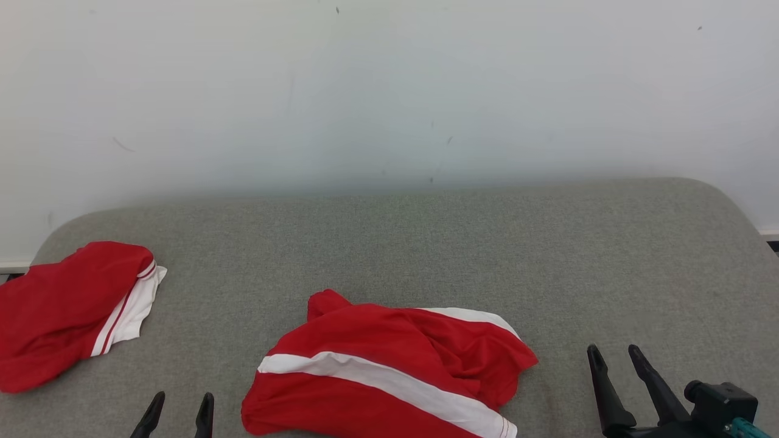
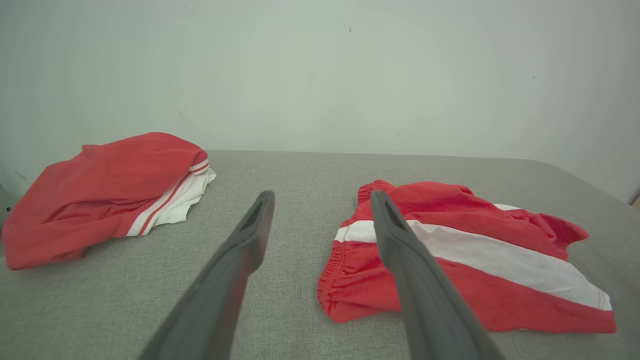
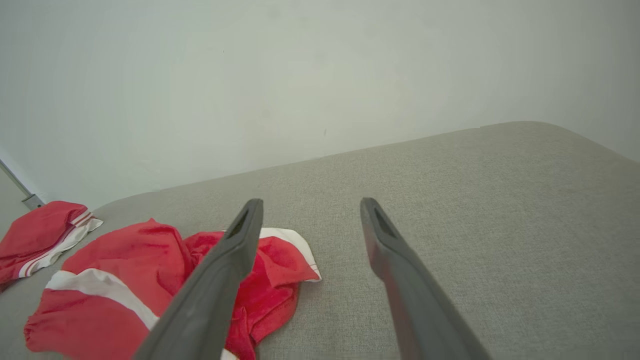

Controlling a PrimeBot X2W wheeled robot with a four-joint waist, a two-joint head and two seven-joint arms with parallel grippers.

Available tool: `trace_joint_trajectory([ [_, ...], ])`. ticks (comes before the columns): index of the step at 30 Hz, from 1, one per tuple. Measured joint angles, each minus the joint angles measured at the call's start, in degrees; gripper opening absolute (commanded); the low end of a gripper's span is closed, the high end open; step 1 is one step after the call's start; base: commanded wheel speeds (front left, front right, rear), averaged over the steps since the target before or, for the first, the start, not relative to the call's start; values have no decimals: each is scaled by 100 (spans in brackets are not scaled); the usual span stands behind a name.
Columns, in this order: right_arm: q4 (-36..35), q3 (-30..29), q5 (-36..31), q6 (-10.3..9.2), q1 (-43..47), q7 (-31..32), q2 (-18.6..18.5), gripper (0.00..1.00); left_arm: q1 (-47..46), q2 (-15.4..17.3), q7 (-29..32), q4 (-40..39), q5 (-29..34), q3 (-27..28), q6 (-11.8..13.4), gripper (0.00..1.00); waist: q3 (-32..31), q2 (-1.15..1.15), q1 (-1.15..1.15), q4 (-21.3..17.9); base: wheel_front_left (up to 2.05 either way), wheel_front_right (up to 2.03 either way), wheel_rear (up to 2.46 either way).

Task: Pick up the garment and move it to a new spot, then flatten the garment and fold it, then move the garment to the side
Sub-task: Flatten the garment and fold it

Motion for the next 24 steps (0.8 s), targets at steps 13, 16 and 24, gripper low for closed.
trace_joint_trajectory([
  [13, 37, 62, 7, 55, 88, 29, -9, 100, 208, 3, 212, -308, -51, 149, 1, 100, 10, 0, 0, 17, 0, 0, 0],
  [16, 37, 68, 7, 57, 87, 37, -9, 100, 208, -2, 234, -348, -51, 163, 1, 100, 17, 0, 0, 11, 0, 0, 0],
  [24, 38, 98, 5, 82, 77, 43, -9, 100, 212, -5, 381, -446, -49, 204, 2, 100, 42, 0, 0, -14, 0, 0, 0],
])
